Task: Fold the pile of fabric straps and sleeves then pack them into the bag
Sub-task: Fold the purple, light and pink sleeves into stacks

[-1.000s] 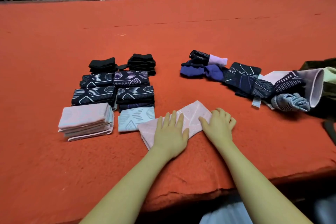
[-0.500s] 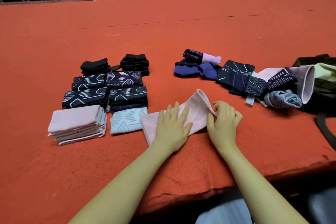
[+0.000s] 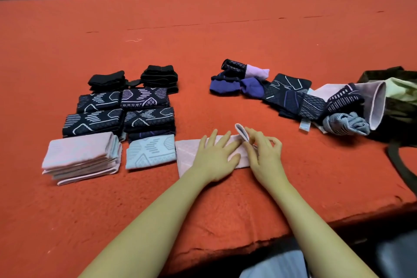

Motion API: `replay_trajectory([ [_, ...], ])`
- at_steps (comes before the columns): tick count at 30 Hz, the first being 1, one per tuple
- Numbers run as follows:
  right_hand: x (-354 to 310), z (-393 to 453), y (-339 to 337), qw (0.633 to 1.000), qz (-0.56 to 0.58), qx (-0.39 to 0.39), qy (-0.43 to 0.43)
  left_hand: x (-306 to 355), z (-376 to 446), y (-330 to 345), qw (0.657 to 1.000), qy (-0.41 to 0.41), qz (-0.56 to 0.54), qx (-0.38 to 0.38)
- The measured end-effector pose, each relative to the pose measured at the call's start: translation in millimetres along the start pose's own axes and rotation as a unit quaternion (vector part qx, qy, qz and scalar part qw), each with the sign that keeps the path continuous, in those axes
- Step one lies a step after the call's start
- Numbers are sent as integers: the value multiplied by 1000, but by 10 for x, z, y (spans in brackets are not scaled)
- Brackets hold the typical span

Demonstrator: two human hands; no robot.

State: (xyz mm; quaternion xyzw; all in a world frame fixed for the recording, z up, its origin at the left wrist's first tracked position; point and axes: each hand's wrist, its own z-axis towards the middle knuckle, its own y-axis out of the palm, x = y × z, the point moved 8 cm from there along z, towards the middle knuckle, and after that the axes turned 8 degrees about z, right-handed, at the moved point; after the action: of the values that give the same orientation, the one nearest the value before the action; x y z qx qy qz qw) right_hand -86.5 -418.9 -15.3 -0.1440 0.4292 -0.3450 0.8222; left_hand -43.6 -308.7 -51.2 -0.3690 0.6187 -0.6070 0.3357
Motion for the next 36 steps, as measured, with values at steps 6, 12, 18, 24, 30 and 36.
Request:
replay_trajectory([
  [6, 0, -31, 149, 992, 78, -89, 34, -145, -274, 4, 998, -43, 13, 39],
  [12, -282, 67, 317, 995, 7, -95, 12, -476, -513, -147, 989, -78, 122, 25],
  [18, -578, 49, 669, 978, -92, -178, -59, -779, -682, -184, 985, -114, 127, 26],
  [24, -461, -40, 664, 962, -49, -268, 5, -804, -655, -178, 989, -113, 93, 37],
  [30, -271, -77, 641, 935, -219, -280, -7, -883, -549, -214, 986, -128, 91, 54],
  [36, -232, -44, 766, 921, -260, -290, 2, -875, -542, -265, 982, -117, 88, 122],
])
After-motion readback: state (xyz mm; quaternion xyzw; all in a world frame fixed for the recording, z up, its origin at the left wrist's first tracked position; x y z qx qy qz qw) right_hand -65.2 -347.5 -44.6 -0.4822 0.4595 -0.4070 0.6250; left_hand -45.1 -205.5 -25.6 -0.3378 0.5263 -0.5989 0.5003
